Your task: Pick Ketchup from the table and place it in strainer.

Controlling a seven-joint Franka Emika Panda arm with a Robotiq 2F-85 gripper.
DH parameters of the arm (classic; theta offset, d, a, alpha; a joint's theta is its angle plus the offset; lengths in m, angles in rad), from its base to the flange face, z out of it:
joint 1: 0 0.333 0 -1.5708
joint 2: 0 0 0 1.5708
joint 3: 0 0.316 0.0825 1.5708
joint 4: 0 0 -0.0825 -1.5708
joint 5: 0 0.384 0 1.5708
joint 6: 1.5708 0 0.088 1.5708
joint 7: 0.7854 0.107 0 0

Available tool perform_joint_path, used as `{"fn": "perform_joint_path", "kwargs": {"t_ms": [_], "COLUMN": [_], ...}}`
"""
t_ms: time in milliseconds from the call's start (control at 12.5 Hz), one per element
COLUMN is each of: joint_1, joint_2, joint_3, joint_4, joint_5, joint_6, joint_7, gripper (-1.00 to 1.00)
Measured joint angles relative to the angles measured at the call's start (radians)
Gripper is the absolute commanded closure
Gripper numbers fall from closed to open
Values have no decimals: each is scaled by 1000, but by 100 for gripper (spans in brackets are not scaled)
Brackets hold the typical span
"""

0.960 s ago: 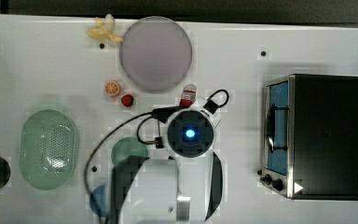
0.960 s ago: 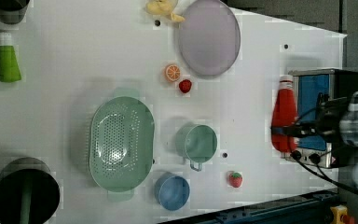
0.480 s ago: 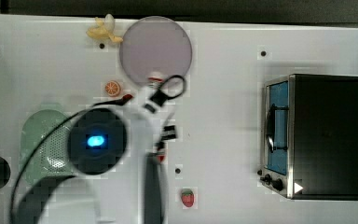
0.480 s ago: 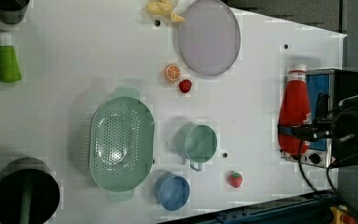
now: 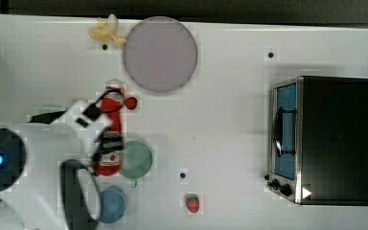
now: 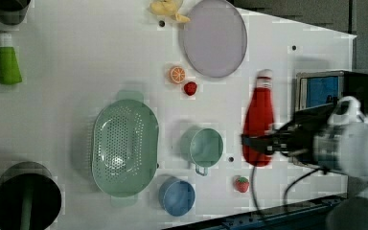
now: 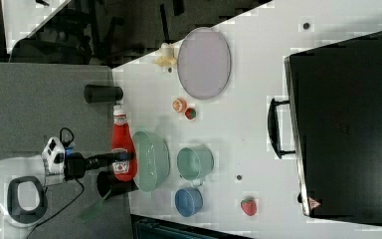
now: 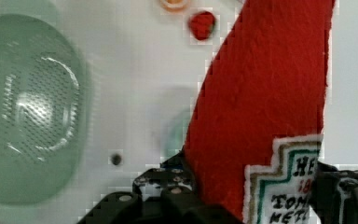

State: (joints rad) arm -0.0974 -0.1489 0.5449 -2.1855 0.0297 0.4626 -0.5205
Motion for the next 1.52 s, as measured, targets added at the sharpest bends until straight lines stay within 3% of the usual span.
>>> {"fn": "perform_joint_path", "kwargs": {"t_ms": [480,1040,1120,1360,1520], "joint_1": [22,73,78,97,99], "joint_2": [243,548,578,643,646], "joint_3": [204,238,237,204,195], "joint_4": [-8,-14,-18,-21,-33], "joint_5": [2,-62,-72,-88,-120], "joint_6": [271,538,572,599,613], "joint_7": [345,541,548,565,572], "gripper": [-26,-26,-32,-95,-100]}}
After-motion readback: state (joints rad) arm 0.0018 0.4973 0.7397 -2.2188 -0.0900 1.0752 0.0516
